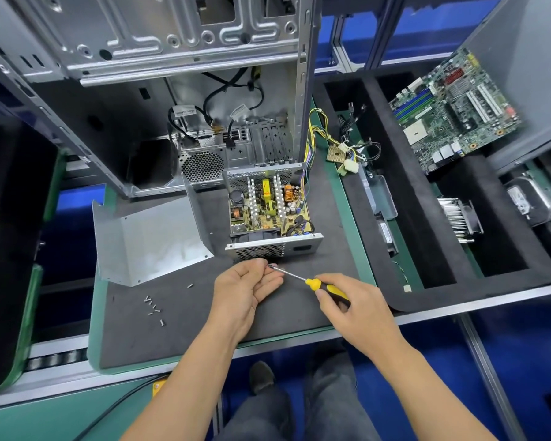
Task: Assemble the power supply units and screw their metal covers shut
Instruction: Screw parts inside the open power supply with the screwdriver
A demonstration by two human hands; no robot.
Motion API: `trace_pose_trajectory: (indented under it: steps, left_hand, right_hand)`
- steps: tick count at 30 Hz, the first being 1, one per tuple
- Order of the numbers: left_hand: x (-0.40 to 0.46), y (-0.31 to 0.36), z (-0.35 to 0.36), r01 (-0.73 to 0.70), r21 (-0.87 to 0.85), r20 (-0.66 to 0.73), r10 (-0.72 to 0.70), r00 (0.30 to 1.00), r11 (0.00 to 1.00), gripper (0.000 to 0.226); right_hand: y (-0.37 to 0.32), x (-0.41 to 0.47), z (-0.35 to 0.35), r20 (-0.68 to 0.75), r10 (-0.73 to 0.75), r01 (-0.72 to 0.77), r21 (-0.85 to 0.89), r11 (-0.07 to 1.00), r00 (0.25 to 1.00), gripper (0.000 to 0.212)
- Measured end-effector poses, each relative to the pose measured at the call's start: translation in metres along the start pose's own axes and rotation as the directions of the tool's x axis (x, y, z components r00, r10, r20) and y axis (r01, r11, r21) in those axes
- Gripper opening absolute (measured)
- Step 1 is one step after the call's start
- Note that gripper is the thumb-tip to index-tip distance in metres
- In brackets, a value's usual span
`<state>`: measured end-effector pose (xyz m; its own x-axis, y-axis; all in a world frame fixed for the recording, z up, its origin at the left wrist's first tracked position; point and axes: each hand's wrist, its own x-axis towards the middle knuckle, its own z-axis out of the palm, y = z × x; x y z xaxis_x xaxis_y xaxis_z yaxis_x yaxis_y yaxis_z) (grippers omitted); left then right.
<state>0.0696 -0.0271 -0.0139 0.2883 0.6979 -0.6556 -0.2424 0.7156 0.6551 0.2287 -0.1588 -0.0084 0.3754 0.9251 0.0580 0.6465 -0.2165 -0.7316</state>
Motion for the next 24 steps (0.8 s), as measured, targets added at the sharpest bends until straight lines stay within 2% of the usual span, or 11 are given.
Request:
trace_pose_trajectory:
  steps: [15, 24]
  left_hand:
    - [0.005, -0.004, -0.003, -0.074, 0.092, -0.030, 0.077, 0.997, 0.993, 0.010]
    - [0.006, -0.006, -0.002, -0.095, 0.164, -0.026, 0.100, 0.995, 0.982, 0.010]
  right_hand:
    - [-0.011, 0.007, -0.002, -0.028, -0.073, 0.068, -0.137, 0.988, 0.997, 0.021]
    - [-0.006, 0.007, -0.002, 0.049, 0.013, -0.013, -0.014, 1.000, 0.999, 0.016]
